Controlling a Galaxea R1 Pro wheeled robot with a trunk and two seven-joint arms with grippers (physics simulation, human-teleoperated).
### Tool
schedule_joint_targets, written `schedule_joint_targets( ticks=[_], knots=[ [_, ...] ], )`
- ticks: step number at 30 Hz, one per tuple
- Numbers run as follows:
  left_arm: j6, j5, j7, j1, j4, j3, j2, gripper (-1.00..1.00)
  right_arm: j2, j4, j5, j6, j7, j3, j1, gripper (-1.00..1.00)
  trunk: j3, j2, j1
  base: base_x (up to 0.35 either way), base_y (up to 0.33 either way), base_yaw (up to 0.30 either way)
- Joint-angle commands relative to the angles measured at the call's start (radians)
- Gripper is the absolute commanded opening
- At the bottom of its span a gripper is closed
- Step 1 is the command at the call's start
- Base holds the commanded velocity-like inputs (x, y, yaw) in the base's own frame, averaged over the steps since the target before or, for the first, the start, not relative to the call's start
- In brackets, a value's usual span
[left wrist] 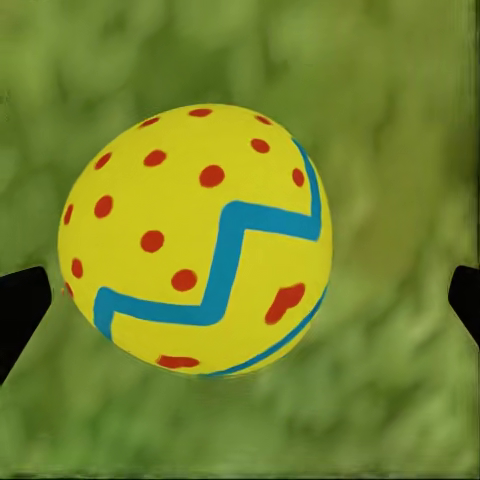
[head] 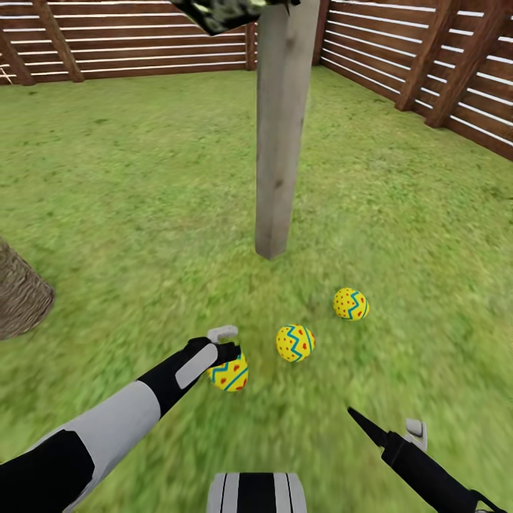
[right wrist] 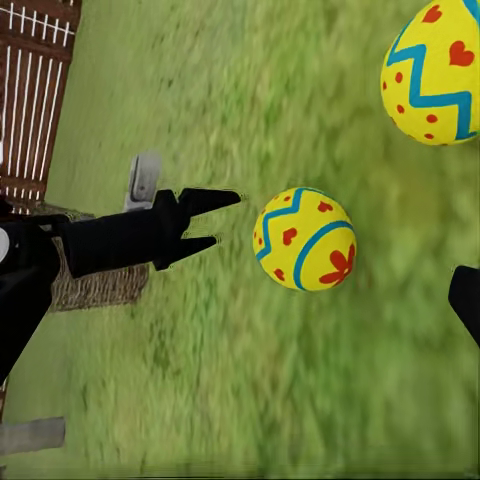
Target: Take the three Easter eggs out of the wicker basket on the lawn in the garden, then place them on the lawn next to a single tree (choose any tree) so that all three eggs are next to the same tree and none are left in the basket.
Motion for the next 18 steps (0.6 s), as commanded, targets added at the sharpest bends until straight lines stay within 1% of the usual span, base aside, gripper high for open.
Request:
schedule_joint_targets(
  ticks=[1, 6, 18],
  knots=[
    [0.001, 0.008, 0.009, -0.001, -0.008, -0.004, 0.003, 1.00, 0.001, -0.001, -0.003, 0.006, 0.001, -0.001, 0.000, 1.00, 0.003, 0.000, -0.001, -0.341, 0.000, 0.000],
    [0.004, 0.008, 0.012, -0.001, -0.014, -0.004, 0.009, 1.00, -0.001, -0.001, -0.003, 0.006, 0.001, -0.002, 0.000, 1.00, 0.023, 0.001, -0.003, -0.343, 0.000, 0.000],
    [0.004, 0.009, 0.014, -0.001, -0.011, -0.005, 0.009, 1.00, 0.000, 0.001, -0.003, 0.007, 0.001, -0.001, 0.000, 1.00, 0.069, 0.004, -0.009, -0.333, 0.000, 0.000]
  ],
)
